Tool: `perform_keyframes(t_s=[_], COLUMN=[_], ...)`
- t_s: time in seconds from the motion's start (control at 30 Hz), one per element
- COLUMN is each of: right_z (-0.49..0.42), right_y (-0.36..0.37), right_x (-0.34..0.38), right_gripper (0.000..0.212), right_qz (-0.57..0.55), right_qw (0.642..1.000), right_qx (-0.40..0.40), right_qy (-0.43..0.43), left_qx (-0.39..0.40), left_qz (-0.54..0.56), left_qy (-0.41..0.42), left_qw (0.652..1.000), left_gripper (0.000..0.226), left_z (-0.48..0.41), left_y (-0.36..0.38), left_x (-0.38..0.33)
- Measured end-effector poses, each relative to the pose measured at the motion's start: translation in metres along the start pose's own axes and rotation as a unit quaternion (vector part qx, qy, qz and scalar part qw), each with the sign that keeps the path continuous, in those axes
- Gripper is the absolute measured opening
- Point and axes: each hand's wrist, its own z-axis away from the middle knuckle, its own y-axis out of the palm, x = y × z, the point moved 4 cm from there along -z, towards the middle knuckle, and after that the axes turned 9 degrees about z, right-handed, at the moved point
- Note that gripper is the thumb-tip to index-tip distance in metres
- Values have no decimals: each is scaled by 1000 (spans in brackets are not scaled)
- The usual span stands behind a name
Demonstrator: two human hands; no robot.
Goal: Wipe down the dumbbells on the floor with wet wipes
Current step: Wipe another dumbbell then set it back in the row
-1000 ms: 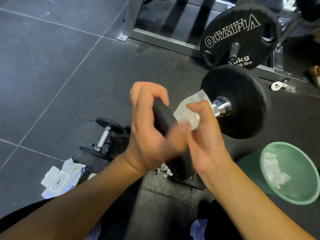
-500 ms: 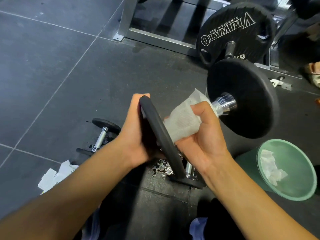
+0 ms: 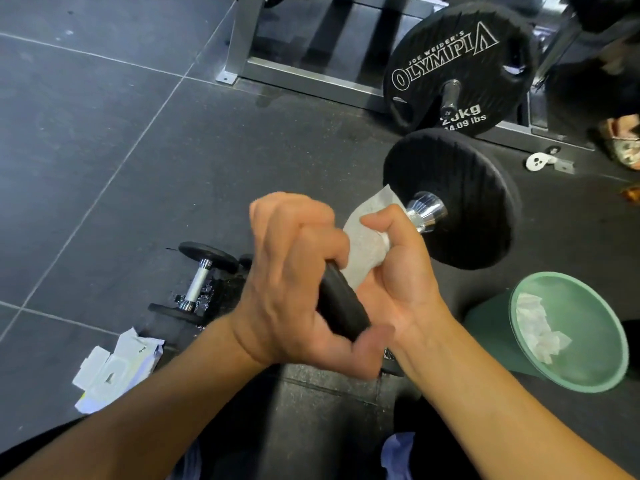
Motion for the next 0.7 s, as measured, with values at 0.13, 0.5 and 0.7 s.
perform_keyframes(t_s=[0.13,0.5,0.7], right_z=[-1,-3,3], right_y=[-2,3,16], right_x=[0,-2,5], right_gripper=[65,75,45], right_qz=[2,1,33], right_qw=[1000,999,997], right_qx=[-9,26,55], right_qy=[4,-42,-53], left_qx=[19,-159,-245], left_qz=[-26,524,525], left_qy=[29,-761,-635], left_qw=[999,348,511], left_gripper=[53,59,65], left_z=[6,56,18], left_y=[3,33,19], left_x=[-4,17,30])
